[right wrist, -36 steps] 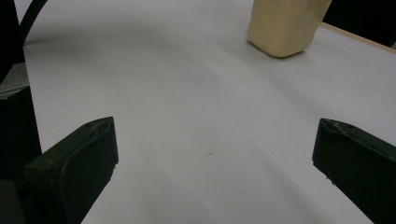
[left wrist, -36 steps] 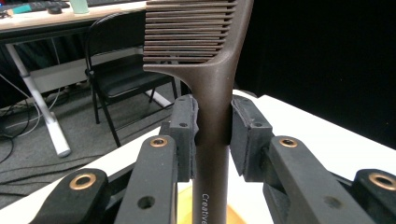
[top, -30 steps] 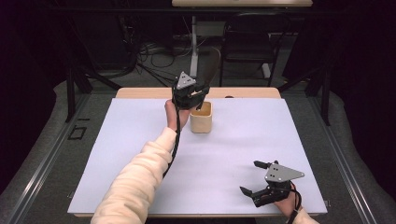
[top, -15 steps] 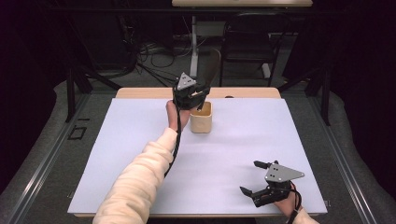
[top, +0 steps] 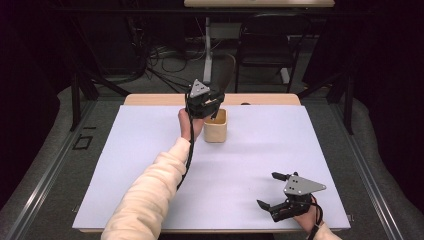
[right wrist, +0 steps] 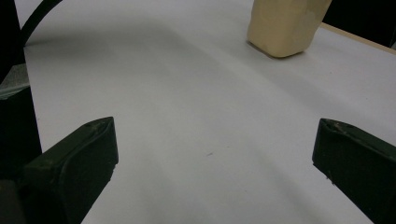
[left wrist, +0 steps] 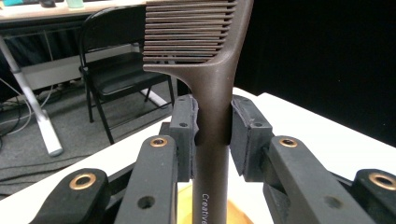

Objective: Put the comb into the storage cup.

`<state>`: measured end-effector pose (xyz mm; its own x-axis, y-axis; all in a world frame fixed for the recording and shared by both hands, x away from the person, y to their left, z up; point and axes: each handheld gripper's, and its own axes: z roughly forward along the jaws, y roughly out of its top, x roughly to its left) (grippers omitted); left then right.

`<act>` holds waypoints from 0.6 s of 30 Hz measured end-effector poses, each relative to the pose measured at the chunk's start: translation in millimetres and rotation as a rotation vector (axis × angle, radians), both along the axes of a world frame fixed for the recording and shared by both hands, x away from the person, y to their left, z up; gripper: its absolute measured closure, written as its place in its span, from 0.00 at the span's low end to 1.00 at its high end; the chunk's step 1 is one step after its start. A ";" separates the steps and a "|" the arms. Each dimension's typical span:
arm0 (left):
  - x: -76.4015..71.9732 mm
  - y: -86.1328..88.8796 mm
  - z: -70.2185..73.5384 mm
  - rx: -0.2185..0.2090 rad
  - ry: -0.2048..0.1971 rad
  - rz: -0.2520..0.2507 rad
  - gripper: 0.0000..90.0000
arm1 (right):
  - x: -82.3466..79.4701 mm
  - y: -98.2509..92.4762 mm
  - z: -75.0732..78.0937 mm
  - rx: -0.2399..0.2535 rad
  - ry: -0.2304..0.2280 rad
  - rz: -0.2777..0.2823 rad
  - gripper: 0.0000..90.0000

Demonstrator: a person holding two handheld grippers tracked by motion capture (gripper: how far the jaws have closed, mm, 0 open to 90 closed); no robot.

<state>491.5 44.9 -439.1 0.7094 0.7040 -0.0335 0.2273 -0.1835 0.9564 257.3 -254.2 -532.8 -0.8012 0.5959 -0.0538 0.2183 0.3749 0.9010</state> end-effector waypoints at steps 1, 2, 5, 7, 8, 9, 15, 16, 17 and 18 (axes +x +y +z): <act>0.3 0.0 -0.6 0.000 0.000 0.000 0.80 | 0.0 0.1 0.0 0.001 0.001 0.000 0.00; 0.6 0.1 -1.2 0.001 0.003 0.001 0.80 | 0.0 0.1 0.0 0.000 0.000 0.001 0.00; 1.3 0.3 -2.4 0.000 0.008 -0.001 0.80 | 0.0 0.0 0.0 0.000 0.001 0.000 0.00; 1.8 0.6 -3.2 -0.002 0.010 -0.002 0.80 | 0.0 0.0 0.0 0.000 0.000 0.000 0.00; 1.9 0.5 -3.5 -0.002 0.015 -0.002 0.80 | 0.0 0.1 -0.1 0.001 0.000 0.001 0.00; 2.1 0.3 -3.8 -0.001 0.018 -0.003 0.80 | 0.1 0.0 0.0 -0.001 0.002 0.002 0.00; 3.4 -0.2 -5.5 0.010 0.025 -0.018 0.80 | 0.2 0.0 0.0 0.000 0.000 0.002 0.00; 3.7 -0.3 -6.1 0.014 0.026 -0.022 0.80 | 0.2 0.0 0.1 -0.001 0.001 0.002 0.00; 3.9 -0.5 -7.3 0.013 0.023 -0.023 0.80 | 0.2 0.1 0.1 -0.001 0.001 0.003 0.00; 4.0 -0.4 -7.8 0.016 0.026 -0.027 0.80 | 0.0 -0.1 0.3 -0.004 0.002 0.003 0.00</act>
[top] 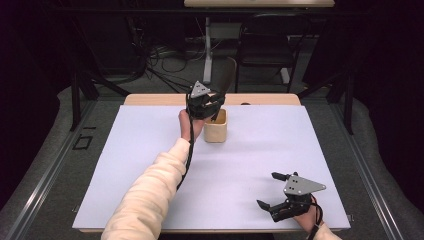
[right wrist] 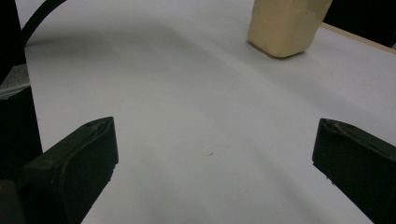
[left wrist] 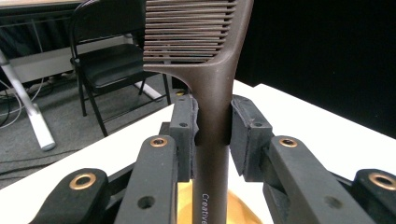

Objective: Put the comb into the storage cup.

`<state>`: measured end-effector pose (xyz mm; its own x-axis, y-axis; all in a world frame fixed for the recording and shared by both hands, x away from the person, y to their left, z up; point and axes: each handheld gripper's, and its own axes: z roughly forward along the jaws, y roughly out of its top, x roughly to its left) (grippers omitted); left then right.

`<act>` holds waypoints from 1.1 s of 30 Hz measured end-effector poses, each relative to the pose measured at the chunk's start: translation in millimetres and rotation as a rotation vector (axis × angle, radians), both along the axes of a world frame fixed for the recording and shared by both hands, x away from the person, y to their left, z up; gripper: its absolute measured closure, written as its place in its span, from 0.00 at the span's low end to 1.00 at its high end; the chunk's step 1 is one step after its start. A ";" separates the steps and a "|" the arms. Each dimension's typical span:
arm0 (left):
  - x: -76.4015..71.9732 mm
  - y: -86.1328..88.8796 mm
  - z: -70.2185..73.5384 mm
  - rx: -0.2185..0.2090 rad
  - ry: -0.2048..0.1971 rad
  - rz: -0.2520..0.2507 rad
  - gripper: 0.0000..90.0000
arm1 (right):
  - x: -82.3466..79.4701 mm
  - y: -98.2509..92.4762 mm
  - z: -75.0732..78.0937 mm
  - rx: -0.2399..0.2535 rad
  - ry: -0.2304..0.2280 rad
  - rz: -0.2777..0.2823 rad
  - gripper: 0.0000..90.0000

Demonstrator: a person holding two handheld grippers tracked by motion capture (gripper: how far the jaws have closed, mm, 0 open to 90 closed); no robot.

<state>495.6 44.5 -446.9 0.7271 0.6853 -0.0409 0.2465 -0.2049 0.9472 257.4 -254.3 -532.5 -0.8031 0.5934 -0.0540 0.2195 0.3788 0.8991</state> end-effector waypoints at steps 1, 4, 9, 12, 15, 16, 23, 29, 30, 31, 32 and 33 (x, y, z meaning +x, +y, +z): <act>0.1 -0.2 -1.0 0.000 0.001 -0.002 0.80 | 0.0 0.0 0.0 0.000 0.000 0.000 0.00; 1.1 0.6 -3.5 0.010 0.003 -0.008 0.80 | 0.1 -0.3 0.0 0.000 0.002 -0.002 0.00; 2.4 1.4 -6.3 0.026 0.011 -0.004 0.80 | 0.1 -0.2 0.0 0.000 0.001 -0.002 0.00; 3.3 1.9 -8.1 0.034 0.017 -0.001 0.80 | 0.2 -0.2 -0.1 -0.001 0.001 -0.002 0.00; 4.3 2.0 -10.3 0.046 0.020 -0.005 0.80 | 0.0 -0.2 0.0 -0.001 0.001 -0.003 0.00; 4.5 2.0 -11.1 0.048 0.023 -0.007 0.80 | 0.1 -0.3 0.0 -0.002 0.000 -0.003 0.00; 4.9 0.6 -16.4 0.065 0.033 -0.010 0.80 | 0.0 -0.2 0.0 -0.001 0.001 -0.003 0.00; 6.0 -0.3 -19.3 0.081 0.047 -0.015 0.80 | -0.1 -0.4 0.0 -0.002 0.001 -0.004 0.00; 6.0 -0.5 -19.5 0.082 0.047 -0.014 0.80 | 0.0 -0.4 0.1 -0.002 0.002 -0.003 0.00; 6.1 -0.6 -19.7 0.082 0.048 -0.016 0.80 | -0.1 -0.3 0.1 -0.002 0.002 -0.003 0.00; 6.2 -0.9 -20.1 0.083 0.049 -0.018 0.80 | -0.1 -0.4 0.1 -0.002 0.001 -0.003 0.00; 6.4 -1.0 -20.3 0.085 0.051 -0.019 0.80 | -0.2 -0.4 0.1 -0.002 0.001 -0.004 0.00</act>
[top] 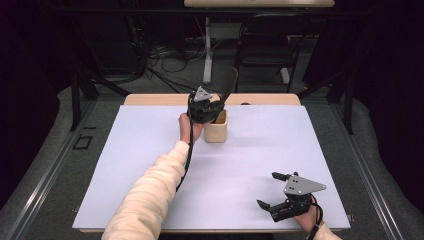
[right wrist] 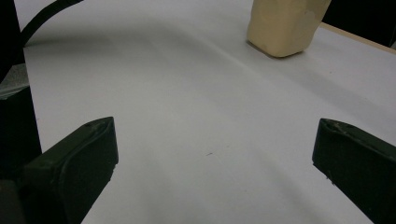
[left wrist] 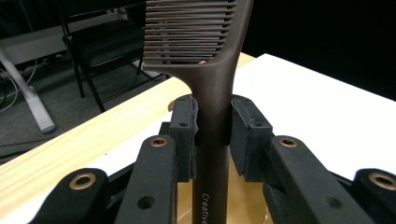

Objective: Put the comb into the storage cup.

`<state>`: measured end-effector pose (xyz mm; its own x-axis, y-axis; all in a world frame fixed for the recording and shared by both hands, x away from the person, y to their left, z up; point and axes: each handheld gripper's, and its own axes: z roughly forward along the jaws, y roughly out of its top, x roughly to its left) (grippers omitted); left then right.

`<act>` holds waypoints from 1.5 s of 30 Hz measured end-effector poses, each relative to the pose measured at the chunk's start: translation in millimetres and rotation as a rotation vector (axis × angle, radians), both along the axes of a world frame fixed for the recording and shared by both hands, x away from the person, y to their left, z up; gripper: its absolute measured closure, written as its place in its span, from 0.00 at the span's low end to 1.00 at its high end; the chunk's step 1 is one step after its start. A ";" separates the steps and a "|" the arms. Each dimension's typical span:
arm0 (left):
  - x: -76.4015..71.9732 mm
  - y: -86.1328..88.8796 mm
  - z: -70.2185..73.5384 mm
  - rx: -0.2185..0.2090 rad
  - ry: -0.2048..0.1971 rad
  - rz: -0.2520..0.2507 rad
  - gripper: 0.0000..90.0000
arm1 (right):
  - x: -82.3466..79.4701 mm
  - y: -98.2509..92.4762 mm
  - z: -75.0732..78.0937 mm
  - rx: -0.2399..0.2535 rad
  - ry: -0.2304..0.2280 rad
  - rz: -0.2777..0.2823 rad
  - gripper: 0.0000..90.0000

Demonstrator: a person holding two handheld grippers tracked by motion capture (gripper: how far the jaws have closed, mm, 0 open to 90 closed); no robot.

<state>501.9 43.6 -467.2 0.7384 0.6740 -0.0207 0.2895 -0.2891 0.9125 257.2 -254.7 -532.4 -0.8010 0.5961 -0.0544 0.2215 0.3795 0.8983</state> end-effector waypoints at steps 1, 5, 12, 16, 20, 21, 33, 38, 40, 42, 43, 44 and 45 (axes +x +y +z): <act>0.2 -0.1 -0.4 -0.001 0.004 -0.003 0.80 | 0.0 0.0 0.0 0.000 0.000 0.000 0.00; 0.6 -0.5 -1.4 0.005 0.009 -0.006 0.80 | 0.0 -0.1 0.0 0.000 0.000 0.000 0.00; 0.8 -1.1 -4.0 0.027 0.012 -0.012 0.80 | 0.1 0.0 0.0 -0.001 -0.001 0.000 0.00; 0.9 -1.0 -6.3 0.037 0.017 -0.012 0.80 | 0.1 0.0 0.0 -0.001 -0.001 0.000 0.00; 1.0 -1.2 -8.3 0.044 0.023 -0.013 0.80 | 0.1 0.1 -0.1 -0.001 0.001 0.000 0.00; 0.9 -1.5 -8.7 0.046 0.024 -0.012 0.80 | 0.1 0.1 -0.1 -0.001 0.000 0.000 0.00; 0.2 -3.3 -10.9 0.062 0.041 -0.031 0.80 | 0.1 0.1 -0.1 -0.001 0.000 0.000 0.00; 0.3 -3.4 -11.0 0.074 0.046 -0.034 0.80 | 0.1 0.1 -0.1 -0.001 0.001 0.000 0.00; 0.5 -3.2 -11.1 0.075 0.048 -0.034 0.80 | 0.1 0.1 -0.1 -0.001 0.001 0.000 0.00; 0.4 -3.1 -11.0 0.075 0.049 -0.035 0.80 | 0.2 0.1 -0.1 -0.002 0.000 0.001 0.00; 0.5 -3.1 -10.9 0.078 0.049 -0.037 0.80 | 0.2 0.1 -0.1 -0.001 0.001 0.001 0.00; 0.5 -3.2 -10.9 0.080 0.050 -0.038 0.80 | 0.2 0.1 -0.2 -0.002 0.000 0.001 0.00; 0.5 -3.5 -10.7 0.088 0.051 -0.041 0.80 | 0.3 0.1 -0.2 -0.002 0.000 0.001 0.00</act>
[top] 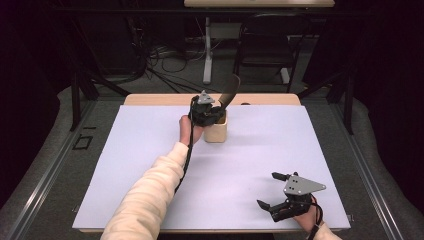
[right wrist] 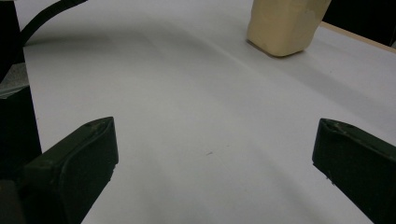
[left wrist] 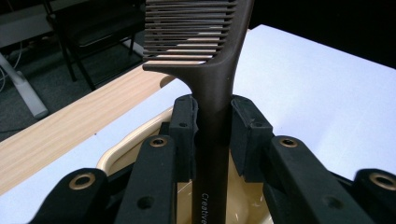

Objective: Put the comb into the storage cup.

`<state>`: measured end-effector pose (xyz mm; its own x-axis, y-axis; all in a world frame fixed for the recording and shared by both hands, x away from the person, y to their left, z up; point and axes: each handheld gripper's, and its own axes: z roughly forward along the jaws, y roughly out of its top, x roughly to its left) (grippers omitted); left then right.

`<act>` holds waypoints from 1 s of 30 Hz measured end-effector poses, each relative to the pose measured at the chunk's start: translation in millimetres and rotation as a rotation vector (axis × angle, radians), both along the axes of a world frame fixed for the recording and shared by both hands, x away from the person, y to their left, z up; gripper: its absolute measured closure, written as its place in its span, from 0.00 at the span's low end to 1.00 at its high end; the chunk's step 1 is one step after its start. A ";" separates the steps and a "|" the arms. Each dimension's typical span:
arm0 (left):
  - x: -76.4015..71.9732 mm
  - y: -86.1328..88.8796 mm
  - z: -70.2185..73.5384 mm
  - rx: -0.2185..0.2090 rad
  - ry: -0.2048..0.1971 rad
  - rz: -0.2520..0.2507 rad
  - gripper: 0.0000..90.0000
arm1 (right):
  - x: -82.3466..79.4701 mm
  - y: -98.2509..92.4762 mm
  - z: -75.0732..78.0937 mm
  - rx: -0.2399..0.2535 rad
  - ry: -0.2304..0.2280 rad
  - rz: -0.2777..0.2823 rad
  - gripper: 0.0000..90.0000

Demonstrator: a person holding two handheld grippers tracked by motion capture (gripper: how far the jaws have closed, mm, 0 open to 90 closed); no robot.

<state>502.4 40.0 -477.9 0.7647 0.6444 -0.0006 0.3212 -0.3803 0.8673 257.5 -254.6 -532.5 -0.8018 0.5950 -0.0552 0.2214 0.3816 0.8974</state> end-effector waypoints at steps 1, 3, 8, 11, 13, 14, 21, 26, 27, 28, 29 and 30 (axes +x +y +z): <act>-0.1 -0.3 -0.1 0.003 0.000 -0.001 0.80 | 0.0 0.0 0.0 0.001 0.000 -0.001 0.00; -0.1 -0.7 -0.2 0.006 0.001 -0.002 0.80 | -0.1 0.0 0.0 0.000 0.000 0.000 0.00; 0.2 -0.9 -0.9 0.010 0.009 -0.006 0.80 | 0.0 0.0 0.0 0.001 0.001 0.000 0.00; 0.3 -0.8 -1.0 0.016 0.013 -0.006 0.80 | 0.3 0.1 -0.3 -0.001 0.002 0.000 0.00; 0.4 -0.8 -1.4 0.017 0.017 -0.007 0.80 | 0.2 0.2 -0.2 -0.001 0.002 0.001 0.00; 0.4 -0.8 -1.6 0.020 0.017 -0.007 0.80 | 0.2 0.2 -0.3 -0.001 0.002 0.001 0.00; -3.5 -1.7 -3.2 0.031 0.010 -0.029 0.72 | 0.1 0.2 -0.2 -0.001 0.002 0.001 0.00; -10.6 6.1 9.7 -0.033 -0.014 -0.027 0.47 | 0.2 0.2 -0.2 -0.001 0.002 0.001 0.00; -11.3 7.0 11.7 -0.035 -0.015 -0.030 0.43 | 0.2 0.6 -0.4 0.000 0.004 0.001 0.00; -13.1 7.9 14.7 -0.031 -0.014 -0.025 0.41 | 0.2 0.6 -0.5 -0.001 0.003 0.001 0.00; -13.9 8.3 16.3 -0.026 -0.016 -0.022 0.36 | 0.1 0.7 -0.4 0.000 0.005 0.000 0.00; -15.1 9.3 18.3 -0.021 -0.013 -0.025 0.32 | 0.2 0.8 -0.4 0.001 0.005 -0.001 0.00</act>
<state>487.3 49.3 -459.6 0.7807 0.6249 -0.0042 0.3005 -0.3694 0.8793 257.7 -253.8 -533.0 -0.8018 0.5955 -0.0504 0.2263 0.3806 0.8966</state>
